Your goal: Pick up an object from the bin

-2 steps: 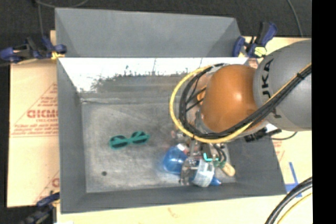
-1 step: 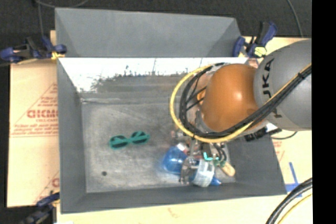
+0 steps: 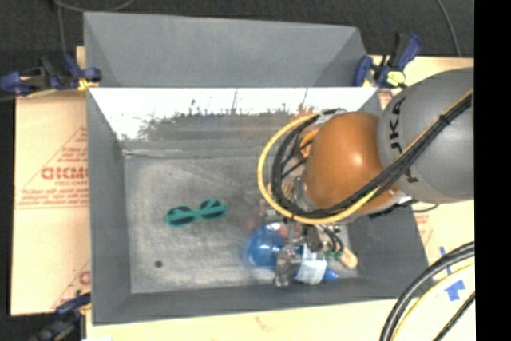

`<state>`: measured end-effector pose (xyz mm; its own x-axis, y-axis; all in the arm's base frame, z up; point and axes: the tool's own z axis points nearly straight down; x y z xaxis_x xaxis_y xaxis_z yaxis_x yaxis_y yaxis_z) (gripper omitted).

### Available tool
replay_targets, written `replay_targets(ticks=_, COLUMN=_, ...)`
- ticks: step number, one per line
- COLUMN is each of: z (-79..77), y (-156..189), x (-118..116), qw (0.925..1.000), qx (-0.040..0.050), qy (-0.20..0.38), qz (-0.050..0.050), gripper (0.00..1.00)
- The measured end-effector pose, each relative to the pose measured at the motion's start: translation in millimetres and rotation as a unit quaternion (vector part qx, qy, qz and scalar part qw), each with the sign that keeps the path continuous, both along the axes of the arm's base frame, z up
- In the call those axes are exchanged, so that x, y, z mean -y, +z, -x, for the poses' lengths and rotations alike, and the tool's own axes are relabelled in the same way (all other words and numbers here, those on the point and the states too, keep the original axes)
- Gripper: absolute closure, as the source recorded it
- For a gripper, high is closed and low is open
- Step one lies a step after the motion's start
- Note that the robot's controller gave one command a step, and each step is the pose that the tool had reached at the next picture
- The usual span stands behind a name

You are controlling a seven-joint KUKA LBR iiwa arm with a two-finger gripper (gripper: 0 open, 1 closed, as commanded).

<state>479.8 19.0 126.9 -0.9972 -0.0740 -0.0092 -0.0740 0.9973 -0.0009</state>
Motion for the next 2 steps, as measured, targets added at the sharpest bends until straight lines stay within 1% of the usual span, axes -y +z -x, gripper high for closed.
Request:
replay_targets(ticks=1, z=-5.3, y=-36, x=7, qw=0.9951, qx=-0.0026, qy=0.099, qz=0.001, gripper=0.00)
replay_targets(ticks=2, z=-12.9, y=-47, x=6, qw=0.9983, qx=-0.0082, qy=0.057, qz=0.002, gripper=1.00)
